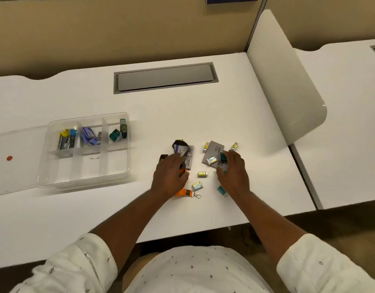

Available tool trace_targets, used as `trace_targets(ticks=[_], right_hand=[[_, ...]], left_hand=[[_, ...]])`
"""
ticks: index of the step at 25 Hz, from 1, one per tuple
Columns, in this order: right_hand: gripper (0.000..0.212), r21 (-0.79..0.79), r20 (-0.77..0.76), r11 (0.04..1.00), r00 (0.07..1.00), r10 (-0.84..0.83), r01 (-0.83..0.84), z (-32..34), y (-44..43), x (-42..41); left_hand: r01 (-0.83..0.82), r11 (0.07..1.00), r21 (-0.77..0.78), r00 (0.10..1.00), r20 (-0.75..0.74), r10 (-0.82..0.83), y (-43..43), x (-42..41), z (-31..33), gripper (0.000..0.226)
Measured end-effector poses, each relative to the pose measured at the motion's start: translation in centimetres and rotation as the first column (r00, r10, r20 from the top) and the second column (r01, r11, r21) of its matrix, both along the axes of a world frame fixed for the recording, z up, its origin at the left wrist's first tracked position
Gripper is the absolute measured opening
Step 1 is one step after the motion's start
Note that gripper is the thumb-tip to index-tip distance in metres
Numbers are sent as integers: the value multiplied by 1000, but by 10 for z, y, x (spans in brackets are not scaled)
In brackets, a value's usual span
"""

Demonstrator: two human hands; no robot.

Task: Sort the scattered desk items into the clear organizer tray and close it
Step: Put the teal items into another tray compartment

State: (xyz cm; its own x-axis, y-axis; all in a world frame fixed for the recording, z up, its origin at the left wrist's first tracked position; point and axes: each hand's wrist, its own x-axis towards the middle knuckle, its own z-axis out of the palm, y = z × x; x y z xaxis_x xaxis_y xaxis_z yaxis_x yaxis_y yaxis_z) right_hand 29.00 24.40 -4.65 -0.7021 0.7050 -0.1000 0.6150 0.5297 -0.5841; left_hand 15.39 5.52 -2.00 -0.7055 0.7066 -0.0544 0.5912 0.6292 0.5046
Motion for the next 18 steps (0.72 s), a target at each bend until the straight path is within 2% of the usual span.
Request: trace_targets(ticks=[5,9,14,18], right_hand=[[60,-41,52,998,998,46,-44,-3,10,0],[57,-104,1,994,1000,15,-14,-4,17,1],[52,-101,-164,995,986,-32,16,10,19,-4],[46,-142,-292,988,956,24,-68,22,11,-20]], left_hand=[[-5,1000,-15,1000,3,5,19,16,0,55],[-17,999,-35,1000,23,18,25,19,0,51],[-53,999,-12,998,16,53,29,16,5,52],[-65,997,40,997,40,63,32,8,14,51]])
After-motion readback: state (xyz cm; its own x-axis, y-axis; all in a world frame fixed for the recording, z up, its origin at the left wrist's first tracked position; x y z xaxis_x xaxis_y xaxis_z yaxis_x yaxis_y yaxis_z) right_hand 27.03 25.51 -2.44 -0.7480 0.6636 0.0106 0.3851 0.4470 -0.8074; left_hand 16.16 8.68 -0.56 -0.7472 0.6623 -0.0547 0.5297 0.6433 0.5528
